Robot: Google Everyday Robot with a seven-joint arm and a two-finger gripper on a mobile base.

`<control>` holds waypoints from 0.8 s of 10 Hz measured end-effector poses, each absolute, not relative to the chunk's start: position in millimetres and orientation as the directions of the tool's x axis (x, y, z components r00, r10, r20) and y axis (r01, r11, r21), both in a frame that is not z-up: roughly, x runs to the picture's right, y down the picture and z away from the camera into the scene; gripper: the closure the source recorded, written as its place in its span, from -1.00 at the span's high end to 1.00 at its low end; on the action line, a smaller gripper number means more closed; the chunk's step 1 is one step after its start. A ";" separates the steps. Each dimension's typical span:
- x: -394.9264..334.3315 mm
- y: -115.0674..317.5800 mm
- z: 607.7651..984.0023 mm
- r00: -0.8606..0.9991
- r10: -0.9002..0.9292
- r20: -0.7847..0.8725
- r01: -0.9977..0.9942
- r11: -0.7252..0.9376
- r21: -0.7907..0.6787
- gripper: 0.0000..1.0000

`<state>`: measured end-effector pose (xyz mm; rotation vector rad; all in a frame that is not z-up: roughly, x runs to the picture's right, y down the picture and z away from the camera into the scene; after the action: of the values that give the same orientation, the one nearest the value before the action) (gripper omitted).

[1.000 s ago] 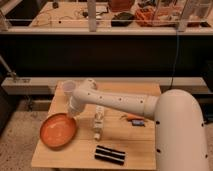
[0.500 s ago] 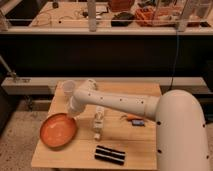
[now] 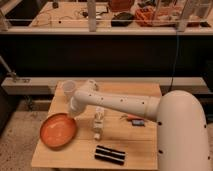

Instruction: Pick up the ceramic bowl

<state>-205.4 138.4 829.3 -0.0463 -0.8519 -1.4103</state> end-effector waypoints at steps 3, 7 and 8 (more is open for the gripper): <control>-204.5 139.2 829.3 -0.078 -0.840 0.537 0.867 0.209 0.452 -0.13; -203.4 138.4 827.9 -0.083 -0.845 0.528 0.863 0.204 0.462 -0.18; -203.0 138.6 827.9 -0.083 -0.846 0.527 0.863 0.203 0.463 -0.21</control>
<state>-203.0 138.6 827.9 -0.0254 -0.8513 -1.4186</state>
